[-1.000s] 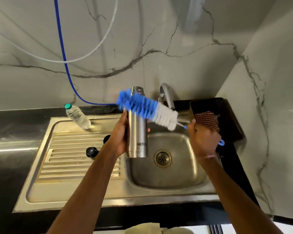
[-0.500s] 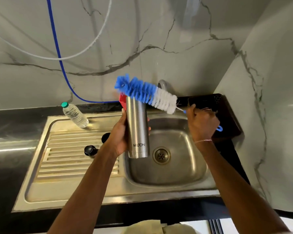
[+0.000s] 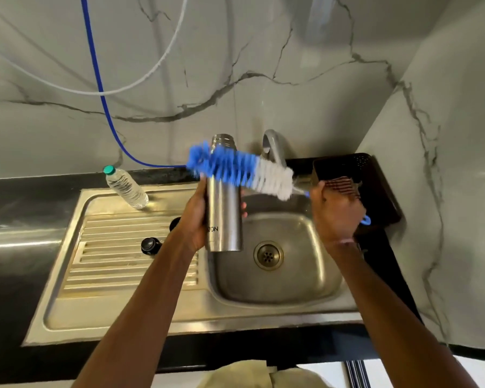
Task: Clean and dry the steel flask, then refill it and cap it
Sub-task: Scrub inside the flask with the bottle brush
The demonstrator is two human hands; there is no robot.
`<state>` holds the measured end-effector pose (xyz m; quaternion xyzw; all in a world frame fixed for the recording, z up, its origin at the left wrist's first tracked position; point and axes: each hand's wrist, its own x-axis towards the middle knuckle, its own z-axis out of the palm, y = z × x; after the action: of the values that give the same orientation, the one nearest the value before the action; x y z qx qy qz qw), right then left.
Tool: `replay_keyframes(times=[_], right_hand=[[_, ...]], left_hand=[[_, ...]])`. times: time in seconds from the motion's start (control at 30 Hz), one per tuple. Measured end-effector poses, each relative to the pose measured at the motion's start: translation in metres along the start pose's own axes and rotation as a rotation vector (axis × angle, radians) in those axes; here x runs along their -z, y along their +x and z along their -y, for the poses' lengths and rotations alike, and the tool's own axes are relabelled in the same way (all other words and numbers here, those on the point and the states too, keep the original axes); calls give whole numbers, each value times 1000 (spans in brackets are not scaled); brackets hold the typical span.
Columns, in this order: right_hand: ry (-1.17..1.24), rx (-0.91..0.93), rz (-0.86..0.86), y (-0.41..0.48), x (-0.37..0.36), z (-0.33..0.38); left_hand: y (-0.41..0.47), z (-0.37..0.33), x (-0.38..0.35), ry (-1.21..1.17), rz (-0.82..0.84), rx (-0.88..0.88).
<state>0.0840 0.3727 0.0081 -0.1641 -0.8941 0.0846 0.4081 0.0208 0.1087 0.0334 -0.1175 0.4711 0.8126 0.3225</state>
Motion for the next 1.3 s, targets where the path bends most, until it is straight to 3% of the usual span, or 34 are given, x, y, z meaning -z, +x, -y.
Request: replay_keyframes(times=[0.1,0.27,0.33,0.47,0.57,0.73,0.87,0.97,1.03,1.1,1.3], right_hand=[[-42,-76,7,20,-9,7],[109,111,135,-53,22,-2],[161,107,211,-90,36,-9],[144,106,108,-77,36,-11],[17,72,-12,-24,11,-4],[-59,-101,24,4,-8,-1],[98,28,162,-59,25,-4],[260,21,144,-93,46,-7],[175,53,78,-83,40,-10],[-28,142,32,-56,23,-9],[-88,-126,17,1,-14,-3]], left_hand=[[-1,2,-4,18,-1,22],[-4,-5,5,95,-100,-119],[-3,-12,15,6,-112,-92],[0,-9,25,-80,14,-11],[2,9,13,0,-29,-50],[8,15,-3,39,-20,-19],[11,7,11,32,-97,-89],[11,-6,21,-75,-94,7],[8,-7,22,-78,-29,42],[11,3,18,-43,2,-42],[8,14,-7,-22,25,26]])
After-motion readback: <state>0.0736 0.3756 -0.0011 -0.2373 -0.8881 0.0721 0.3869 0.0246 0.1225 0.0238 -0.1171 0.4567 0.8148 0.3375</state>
